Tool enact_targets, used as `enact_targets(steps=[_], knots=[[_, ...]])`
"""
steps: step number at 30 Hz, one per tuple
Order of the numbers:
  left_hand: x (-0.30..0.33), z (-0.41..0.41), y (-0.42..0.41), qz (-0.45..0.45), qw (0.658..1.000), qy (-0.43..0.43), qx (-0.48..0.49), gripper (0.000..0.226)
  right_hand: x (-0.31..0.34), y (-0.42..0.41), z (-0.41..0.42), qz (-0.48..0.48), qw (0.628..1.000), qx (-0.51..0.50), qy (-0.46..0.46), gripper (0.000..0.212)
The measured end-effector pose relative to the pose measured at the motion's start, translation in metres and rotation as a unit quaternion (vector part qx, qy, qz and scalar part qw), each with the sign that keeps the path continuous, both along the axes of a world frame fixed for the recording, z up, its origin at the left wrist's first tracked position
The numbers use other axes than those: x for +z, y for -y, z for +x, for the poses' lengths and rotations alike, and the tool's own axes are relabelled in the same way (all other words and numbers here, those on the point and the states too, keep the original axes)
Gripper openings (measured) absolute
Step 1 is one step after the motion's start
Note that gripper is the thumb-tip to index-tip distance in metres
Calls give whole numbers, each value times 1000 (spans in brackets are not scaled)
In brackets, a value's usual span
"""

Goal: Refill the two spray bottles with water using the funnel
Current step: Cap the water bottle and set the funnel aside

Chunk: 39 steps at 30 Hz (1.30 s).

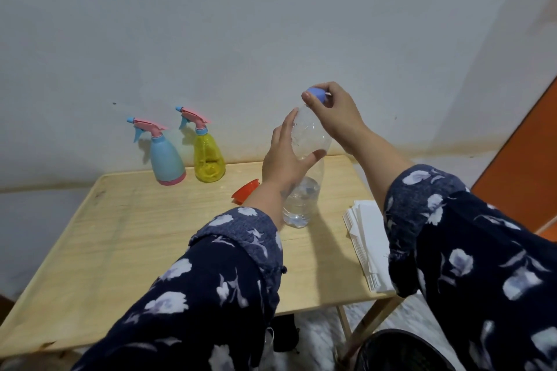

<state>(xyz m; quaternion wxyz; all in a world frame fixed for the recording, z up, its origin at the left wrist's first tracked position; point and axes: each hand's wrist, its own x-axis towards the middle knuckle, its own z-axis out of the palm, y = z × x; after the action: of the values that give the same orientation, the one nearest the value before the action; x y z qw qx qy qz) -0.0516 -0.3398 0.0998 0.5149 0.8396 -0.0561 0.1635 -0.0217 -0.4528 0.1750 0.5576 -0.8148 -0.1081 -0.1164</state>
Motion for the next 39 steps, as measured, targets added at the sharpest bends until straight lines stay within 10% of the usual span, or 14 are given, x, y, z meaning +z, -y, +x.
enact_targets(steps=[5,16,26,35,39], knots=[[-26,-6,-32,93,991,-87,-47,112,-43,3,-17,51,997,14,-52,64],[-114,23,-118,433,893,-100,-71,48,-137,-15,-27,53,994,-39,-92,121],[-120,99,-126,740,642,2,-201,61,-179,-47,-20,31,984,-171,-34,120],[-105,127,-137,727,640,58,-242,36,-178,-57,-19,9,972,-233,-21,114],[-91,140,-138,657,716,54,-231,53,-174,-58,-11,6,967,-256,-6,109]])
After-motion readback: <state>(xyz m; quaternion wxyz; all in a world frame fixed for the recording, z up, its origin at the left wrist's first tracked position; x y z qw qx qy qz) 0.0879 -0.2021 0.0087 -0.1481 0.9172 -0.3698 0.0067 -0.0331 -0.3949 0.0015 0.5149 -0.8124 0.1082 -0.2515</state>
